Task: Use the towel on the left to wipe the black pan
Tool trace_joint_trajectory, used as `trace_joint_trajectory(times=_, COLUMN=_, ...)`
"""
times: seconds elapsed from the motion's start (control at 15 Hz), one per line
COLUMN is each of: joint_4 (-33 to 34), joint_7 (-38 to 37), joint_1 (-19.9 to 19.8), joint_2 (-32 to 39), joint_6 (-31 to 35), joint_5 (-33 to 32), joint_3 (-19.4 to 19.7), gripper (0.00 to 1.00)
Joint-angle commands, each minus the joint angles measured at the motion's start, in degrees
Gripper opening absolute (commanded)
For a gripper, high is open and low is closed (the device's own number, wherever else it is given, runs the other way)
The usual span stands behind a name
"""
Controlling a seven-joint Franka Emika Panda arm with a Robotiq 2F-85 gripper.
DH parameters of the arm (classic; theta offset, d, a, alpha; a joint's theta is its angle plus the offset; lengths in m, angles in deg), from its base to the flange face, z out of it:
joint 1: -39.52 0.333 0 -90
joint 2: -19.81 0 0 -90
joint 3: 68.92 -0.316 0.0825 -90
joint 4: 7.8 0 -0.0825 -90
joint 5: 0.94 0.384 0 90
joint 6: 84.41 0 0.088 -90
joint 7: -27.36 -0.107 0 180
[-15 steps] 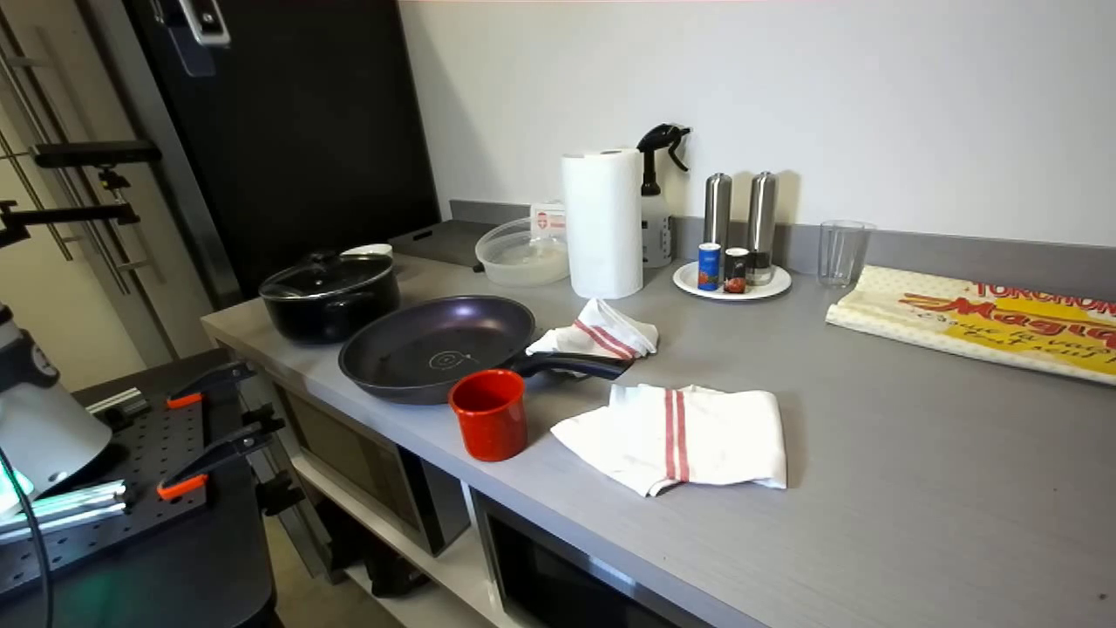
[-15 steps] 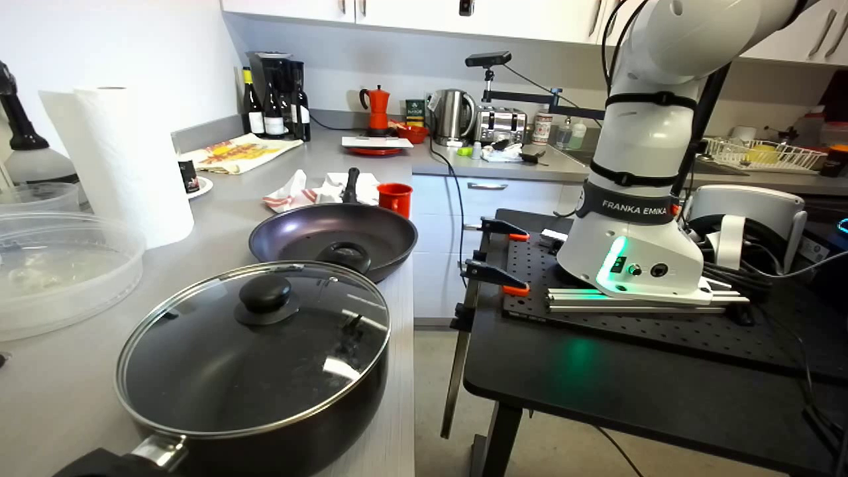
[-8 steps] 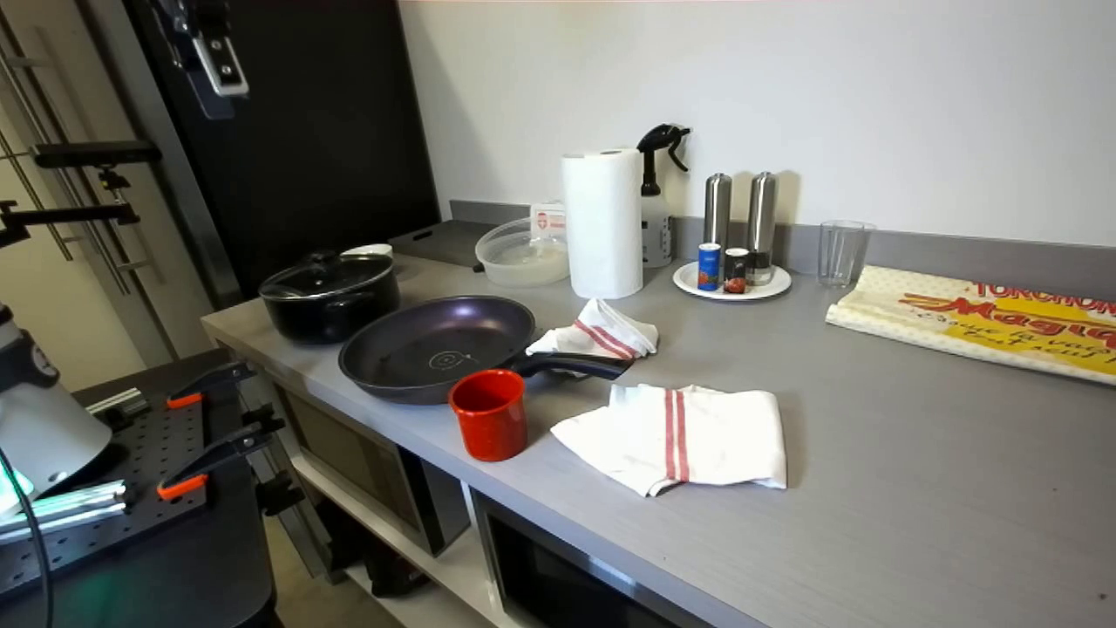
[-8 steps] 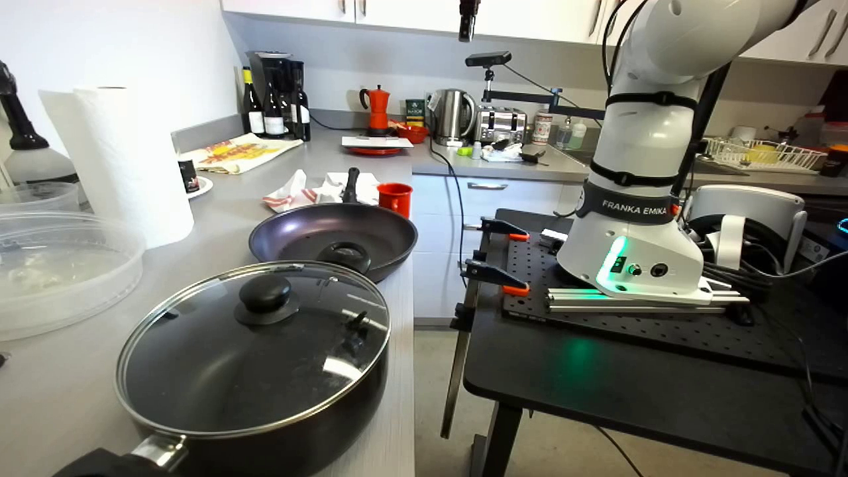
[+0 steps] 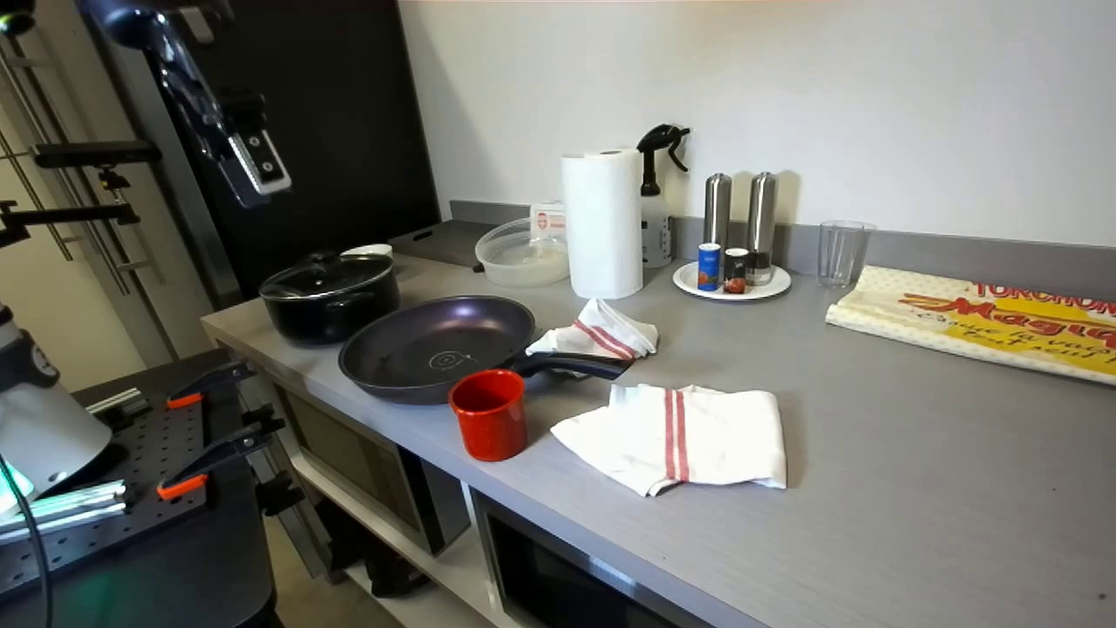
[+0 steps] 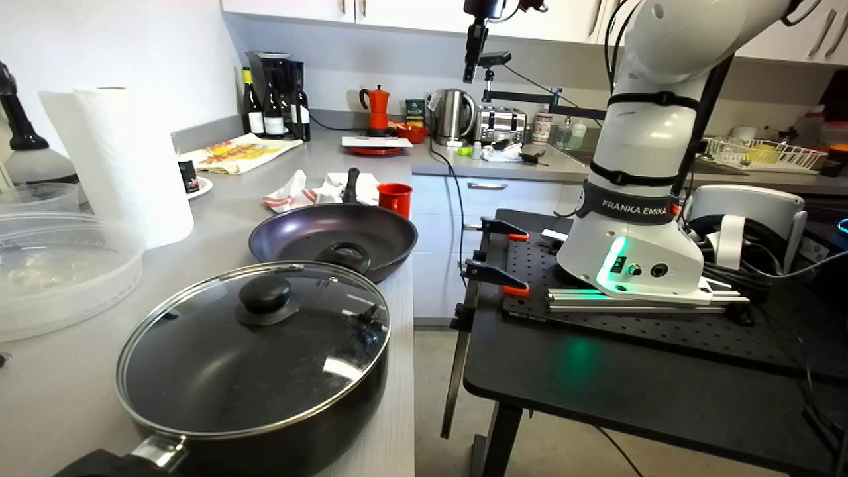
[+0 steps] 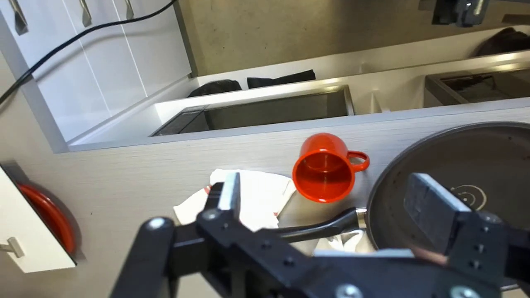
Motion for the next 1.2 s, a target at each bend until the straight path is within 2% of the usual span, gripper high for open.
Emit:
trace_joint_trajectory(times=0.0, joint_4=-0.05, joint_7=5.6, joint_1=-3.61, joint_2=7.47, joint_6=11.62, joint_5=-2.79, joint_3=4.62, gripper=1.0)
trace_joint_trajectory(times=0.13, joint_4=-0.22, joint_7=8.34, joint_1=-5.54, joint_2=11.64, joint_6=18.29, joint_5=-3.17, joint_3=7.02, gripper=1.0)
trace_joint_trajectory(times=0.2, joint_4=-0.31, joint_7=8.4, joint_1=-4.72, joint_2=13.15, joint_6=20.89, joint_5=-4.86, joint_3=9.78, gripper=1.0)
trace_joint_trajectory(times=0.27, joint_4=0.15, joint_7=10.75, joint_1=-6.86, joint_2=15.86, joint_6=23.47, joint_5=-3.29, joint_3=9.1, gripper=1.0)
trace_joint_trajectory(times=0.47, joint_4=1.17, joint_7=12.37, joint_1=-8.84, joint_2=21.0, joint_6=28.64, joint_5=-3.3, joint_3=9.7, gripper=1.0)
trace_joint_trajectory(times=0.53, joint_4=-0.14, joint_7=12.11, joint_1=-8.82, joint_2=17.3, joint_6=25.41, joint_5=-1.24, joint_3=8.37, gripper=1.0)
trace_joint_trajectory(times=0.73, joint_4=0.49, joint_7=12.33, joint_1=-9.62, joint_2=20.42, joint_6=27.69, joint_5=-1.43, joint_3=8.45, gripper=1.0)
trace_joint_trajectory(times=1.13, joint_4=0.9, joint_7=12.31, joint_1=-9.61, joint_2=20.81, joint_6=27.73, joint_5=-1.46, joint_3=8.38, gripper=1.0)
